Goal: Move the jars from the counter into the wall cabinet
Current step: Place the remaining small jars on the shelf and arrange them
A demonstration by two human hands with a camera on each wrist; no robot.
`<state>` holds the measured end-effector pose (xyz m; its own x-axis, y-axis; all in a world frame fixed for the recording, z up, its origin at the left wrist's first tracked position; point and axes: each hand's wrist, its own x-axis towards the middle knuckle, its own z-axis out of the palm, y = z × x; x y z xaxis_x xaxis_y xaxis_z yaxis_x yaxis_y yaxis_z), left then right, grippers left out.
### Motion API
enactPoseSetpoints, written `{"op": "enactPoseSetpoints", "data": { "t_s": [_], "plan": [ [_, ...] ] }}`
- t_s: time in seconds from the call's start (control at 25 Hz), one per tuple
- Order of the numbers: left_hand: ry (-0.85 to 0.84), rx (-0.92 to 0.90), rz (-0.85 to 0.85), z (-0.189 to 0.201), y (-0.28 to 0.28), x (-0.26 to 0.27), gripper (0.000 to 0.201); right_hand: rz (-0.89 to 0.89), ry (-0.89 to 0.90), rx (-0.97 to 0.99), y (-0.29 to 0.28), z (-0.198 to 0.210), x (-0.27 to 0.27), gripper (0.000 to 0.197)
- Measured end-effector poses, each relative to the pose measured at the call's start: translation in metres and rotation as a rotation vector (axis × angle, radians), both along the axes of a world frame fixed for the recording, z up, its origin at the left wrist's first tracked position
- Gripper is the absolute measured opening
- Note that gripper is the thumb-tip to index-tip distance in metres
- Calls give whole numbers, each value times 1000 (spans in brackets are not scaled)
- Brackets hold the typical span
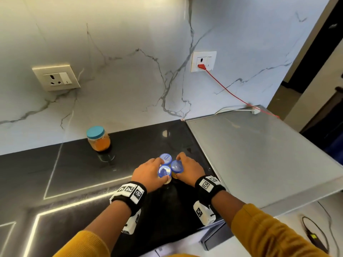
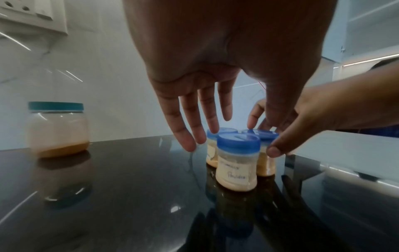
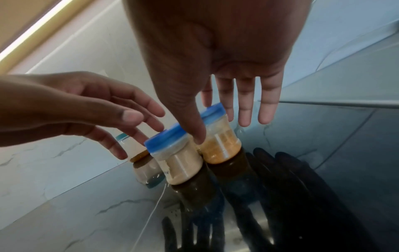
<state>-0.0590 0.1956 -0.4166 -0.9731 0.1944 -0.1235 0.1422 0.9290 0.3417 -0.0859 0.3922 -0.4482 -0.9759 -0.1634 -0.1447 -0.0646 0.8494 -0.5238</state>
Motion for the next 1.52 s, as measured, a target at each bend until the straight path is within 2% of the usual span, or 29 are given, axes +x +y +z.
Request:
{"op": "enactPoseSetpoints", "data": {
  "t_s": [0.12,0.24,0.4,0.56,0.72,0.8,0.88,1.08,1.28,1.32,1.4,1.52],
  "plan": [
    [14,-119,26,-12,18,-6,56,-23,17,0,5,-4,-1,52],
    [36,-123,69,-21,25,-7,55,-60,69,-25,14,-5,0,50],
    [65,-42,85,-24,25,-6,52,-15,181,-99,27,7,-1,50],
    [155,177,143,2,18,3,51,30,337,-191,35,48,-1,55],
    [326,510,139,66,3,16,50,43,455,-410,33,120,1,58],
    [382,661,103,110,-7,24,48,70,476,-543,31,167,4,53],
    [464,732,76,154,-20,28,44,113,517,-637,29,211,7,47],
    [754,746,7,256,-42,34,44,209,667,-717,13,305,21,49],
    [926,763,-53,327,-43,29,45,258,832,-739,1,374,26,42],
    [984,743,-80,350,-44,26,44,263,889,-723,-1,395,24,41],
    [1026,717,-74,366,-37,21,38,270,887,-683,2,415,19,40],
    [1160,638,-123,407,-34,8,26,279,945,-581,10,466,5,36]
  ]
}}
